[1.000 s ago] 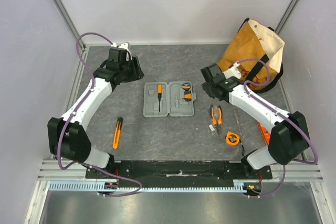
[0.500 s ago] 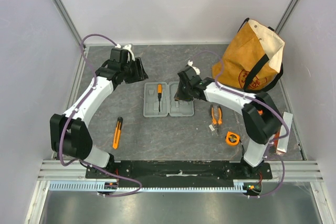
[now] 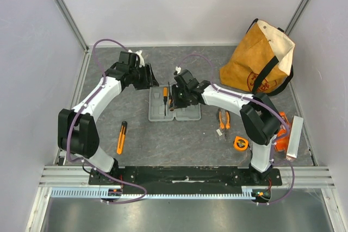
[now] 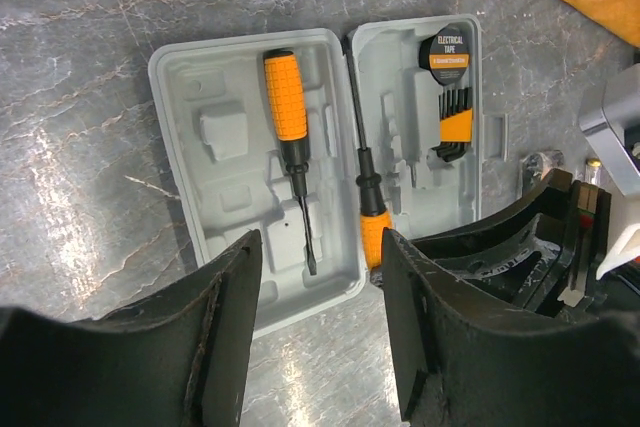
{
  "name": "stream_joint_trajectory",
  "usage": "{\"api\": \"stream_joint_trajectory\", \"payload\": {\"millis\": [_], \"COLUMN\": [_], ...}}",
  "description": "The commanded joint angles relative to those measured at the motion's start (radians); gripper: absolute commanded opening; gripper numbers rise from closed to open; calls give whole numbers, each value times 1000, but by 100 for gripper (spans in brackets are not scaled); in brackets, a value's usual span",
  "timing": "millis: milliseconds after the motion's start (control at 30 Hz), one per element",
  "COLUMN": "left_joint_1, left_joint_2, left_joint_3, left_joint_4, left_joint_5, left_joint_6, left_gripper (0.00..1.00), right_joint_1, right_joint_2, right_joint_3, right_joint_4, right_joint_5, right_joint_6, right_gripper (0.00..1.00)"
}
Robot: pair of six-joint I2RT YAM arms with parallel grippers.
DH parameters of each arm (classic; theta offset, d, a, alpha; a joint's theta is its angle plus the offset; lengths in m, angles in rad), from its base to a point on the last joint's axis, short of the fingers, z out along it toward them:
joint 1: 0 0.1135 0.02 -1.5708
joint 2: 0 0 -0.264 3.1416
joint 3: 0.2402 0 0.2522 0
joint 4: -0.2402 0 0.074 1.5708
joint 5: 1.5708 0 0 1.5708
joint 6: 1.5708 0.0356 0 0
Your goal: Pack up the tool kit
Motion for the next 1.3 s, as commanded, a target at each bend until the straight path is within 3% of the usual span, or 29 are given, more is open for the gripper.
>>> {"api": "stream_joint_trajectory", "payload": {"millis": [0, 500, 1100, 1167, 1267], "left_joint_1": [4, -5, -65, -77, -86], "left_joint_2": [17, 114, 321, 345, 371], "left_joint_3": [30, 96, 200, 218, 238], "left_joint_4": [15, 37, 54, 41, 27], "left_joint_5": [55, 119, 124, 118, 104], "left_joint_6": [-16, -37, -62, -60, -59], "left_gripper": [56, 51, 37, 37, 36], "right_joint_1": [6, 6, 6, 6, 6], "right_joint_2": [39, 119, 165, 168, 162], "right_joint_3": [61, 151, 197, 203, 205], "right_joint_4": [25, -143, -263, -274, -275], "right_joint_5": [-77, -17, 7, 10, 27], "right_joint_6": [-11, 56, 107, 105, 107], "right_gripper": [1, 3, 9, 12, 25]}}
